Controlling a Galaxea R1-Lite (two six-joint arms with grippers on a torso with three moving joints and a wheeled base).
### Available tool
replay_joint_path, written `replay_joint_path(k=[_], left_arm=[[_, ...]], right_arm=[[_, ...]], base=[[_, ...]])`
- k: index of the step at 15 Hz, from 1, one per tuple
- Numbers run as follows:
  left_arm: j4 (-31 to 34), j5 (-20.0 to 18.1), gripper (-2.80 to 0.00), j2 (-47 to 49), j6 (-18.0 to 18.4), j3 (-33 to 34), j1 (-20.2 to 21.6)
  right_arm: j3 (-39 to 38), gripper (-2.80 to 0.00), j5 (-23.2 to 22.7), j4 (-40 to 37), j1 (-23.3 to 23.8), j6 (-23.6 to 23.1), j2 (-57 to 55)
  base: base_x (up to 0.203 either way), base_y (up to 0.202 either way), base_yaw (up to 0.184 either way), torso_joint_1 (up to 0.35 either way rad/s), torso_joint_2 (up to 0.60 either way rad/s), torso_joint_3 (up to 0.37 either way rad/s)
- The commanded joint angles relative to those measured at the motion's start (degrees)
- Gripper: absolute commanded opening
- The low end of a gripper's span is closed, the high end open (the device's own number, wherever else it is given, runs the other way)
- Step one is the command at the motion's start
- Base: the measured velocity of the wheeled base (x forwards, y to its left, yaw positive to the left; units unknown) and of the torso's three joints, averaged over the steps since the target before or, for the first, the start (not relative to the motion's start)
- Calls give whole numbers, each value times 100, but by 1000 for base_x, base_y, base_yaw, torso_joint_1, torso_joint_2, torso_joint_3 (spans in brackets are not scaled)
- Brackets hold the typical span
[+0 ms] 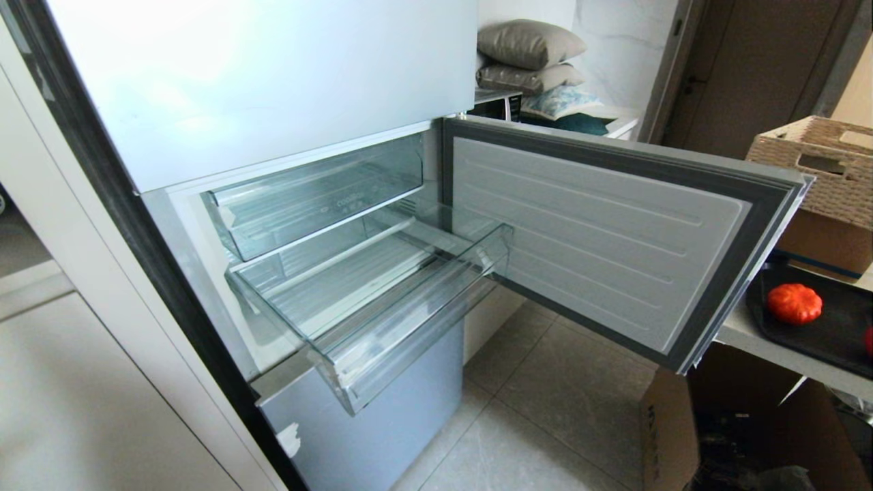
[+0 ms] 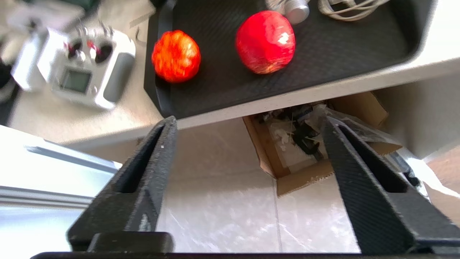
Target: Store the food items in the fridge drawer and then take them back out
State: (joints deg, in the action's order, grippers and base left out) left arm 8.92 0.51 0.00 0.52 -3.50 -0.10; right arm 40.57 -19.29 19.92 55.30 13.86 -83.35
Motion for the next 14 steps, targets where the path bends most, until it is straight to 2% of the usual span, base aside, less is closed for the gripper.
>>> replay_joint_path(k=[1, 6, 11, 14], left_arm=[[4, 2, -280, 9, 0, -2, 1], [4, 2, -280, 9, 0, -2, 1], [4, 2, -280, 9, 0, -2, 1], [7, 2, -280, 9, 0, -2, 1]], right_arm=[[319, 0, 19, 16, -201, -133, -673], [1503, 0, 404, 10, -442, -841, -2044], [2128, 0, 1011, -13, -624, -1585, -2828], [2416, 0, 1151, 4, -705, -1657, -3211]], base=[[0, 0, 0, 0, 0, 0], [0, 0, 0, 0, 0, 0], [0, 0, 0, 0, 0, 0], [0, 0, 0, 0, 0, 0]])
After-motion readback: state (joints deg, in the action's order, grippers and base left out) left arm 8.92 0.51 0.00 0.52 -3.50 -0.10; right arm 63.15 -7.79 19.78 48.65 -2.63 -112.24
